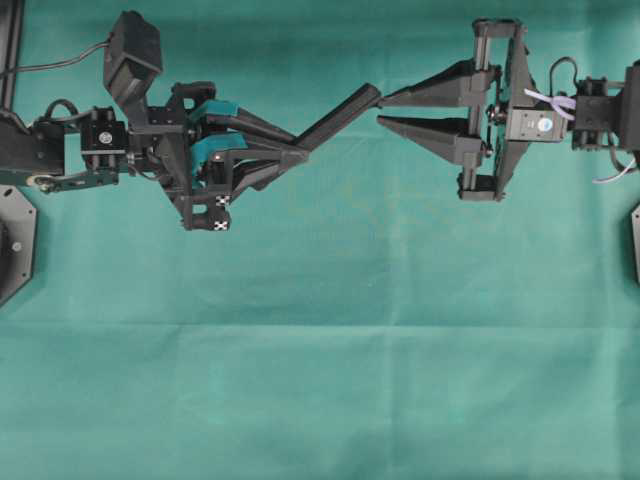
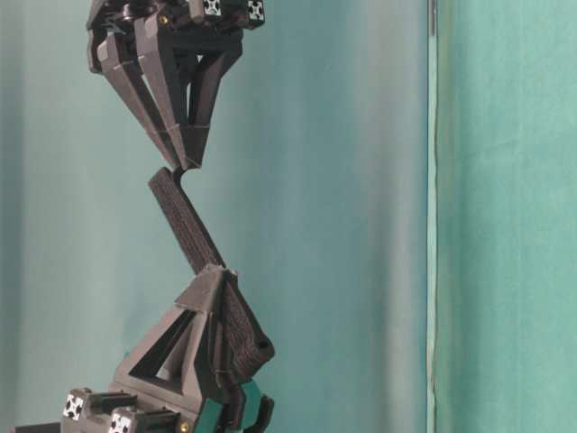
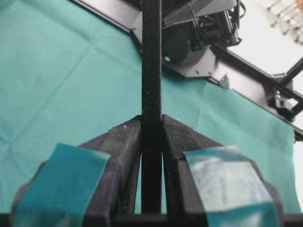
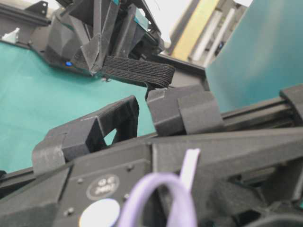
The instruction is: Peel off the Velcro with your right arm.
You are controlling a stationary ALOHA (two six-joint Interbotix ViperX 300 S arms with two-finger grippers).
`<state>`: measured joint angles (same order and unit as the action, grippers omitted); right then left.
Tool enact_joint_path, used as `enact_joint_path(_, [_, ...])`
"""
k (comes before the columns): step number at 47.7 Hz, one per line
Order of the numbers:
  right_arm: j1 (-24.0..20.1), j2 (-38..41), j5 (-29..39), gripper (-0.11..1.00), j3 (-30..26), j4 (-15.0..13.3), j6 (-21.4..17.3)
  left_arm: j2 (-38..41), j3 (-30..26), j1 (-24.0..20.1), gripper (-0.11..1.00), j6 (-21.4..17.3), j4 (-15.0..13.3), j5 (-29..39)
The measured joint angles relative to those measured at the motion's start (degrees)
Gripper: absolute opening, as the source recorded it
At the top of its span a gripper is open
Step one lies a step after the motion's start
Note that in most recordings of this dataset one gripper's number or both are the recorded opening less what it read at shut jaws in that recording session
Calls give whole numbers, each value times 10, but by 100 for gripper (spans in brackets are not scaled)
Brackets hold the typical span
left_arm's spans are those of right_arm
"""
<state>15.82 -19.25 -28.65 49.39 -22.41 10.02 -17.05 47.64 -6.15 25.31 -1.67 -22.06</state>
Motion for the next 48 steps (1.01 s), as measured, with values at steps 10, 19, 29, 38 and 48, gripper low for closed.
enact_joint_path(10, [0,1,1,46,0,0,1,0,0,0,10,-1,0,1])
enact_joint_path(19, [-1,1,1,60,0,-1,1,0,0,1,10,-1,-1,2])
enact_joint_path(29, [-1,1,1,61,0,0,1,0,0,1,10,-1,0,2])
enact_joint_path(38, [-1,2,0,61,-1,0,2,0,0,1,10,-1,0,2])
enact_joint_path(48, [0,18,-3,61,-18,0,5,0,0,4,10,0,-1,2])
